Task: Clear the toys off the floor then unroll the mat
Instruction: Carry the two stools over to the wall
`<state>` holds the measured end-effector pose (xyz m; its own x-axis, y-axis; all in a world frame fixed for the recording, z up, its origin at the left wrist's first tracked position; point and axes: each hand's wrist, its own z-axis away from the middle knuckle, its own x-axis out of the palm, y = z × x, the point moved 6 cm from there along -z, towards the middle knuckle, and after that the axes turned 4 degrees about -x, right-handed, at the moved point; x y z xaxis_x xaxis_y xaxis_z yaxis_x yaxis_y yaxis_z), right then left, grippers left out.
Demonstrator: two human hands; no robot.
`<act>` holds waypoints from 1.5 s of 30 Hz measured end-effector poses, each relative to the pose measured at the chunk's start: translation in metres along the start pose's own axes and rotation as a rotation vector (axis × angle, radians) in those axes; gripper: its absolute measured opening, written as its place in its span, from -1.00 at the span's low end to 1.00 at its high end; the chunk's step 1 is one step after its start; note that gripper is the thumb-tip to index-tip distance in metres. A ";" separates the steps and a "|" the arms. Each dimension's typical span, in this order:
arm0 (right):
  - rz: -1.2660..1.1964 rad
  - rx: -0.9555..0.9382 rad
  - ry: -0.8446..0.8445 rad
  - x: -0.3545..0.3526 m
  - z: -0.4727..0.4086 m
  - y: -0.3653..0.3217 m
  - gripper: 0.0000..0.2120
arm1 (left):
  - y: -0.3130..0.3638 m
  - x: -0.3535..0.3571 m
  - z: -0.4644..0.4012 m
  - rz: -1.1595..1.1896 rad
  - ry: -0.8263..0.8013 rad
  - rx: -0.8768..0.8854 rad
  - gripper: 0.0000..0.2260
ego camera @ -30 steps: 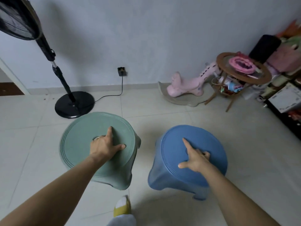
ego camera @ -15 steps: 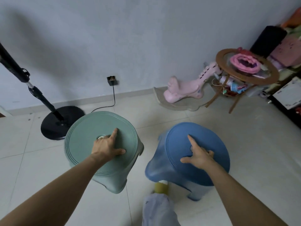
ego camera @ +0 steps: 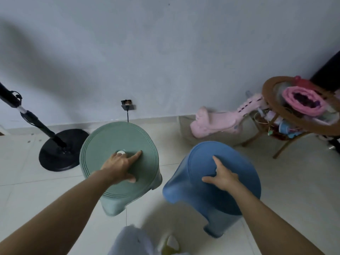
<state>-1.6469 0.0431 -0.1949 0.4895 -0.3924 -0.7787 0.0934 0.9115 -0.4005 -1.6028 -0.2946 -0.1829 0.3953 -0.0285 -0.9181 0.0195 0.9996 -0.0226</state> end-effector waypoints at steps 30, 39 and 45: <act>-0.351 0.146 -0.169 -0.009 -0.426 -0.214 -0.01 | -0.181 -0.012 -0.348 -0.162 -0.243 0.089 -0.10; -0.361 0.107 -0.211 0.062 -0.524 -0.226 0.01 | -0.191 0.053 -0.370 -0.106 -0.277 -0.062 -0.12; -0.331 0.111 -0.204 0.129 -0.581 -0.217 -0.03 | -0.208 0.113 -0.381 -0.020 -0.314 -0.130 -0.11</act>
<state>-2.1074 -0.2769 -0.4890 0.5782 -0.6445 -0.5002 0.3628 0.7523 -0.5499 -1.9123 -0.5027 -0.4328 0.6601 -0.0289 -0.7506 -0.0791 0.9910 -0.1077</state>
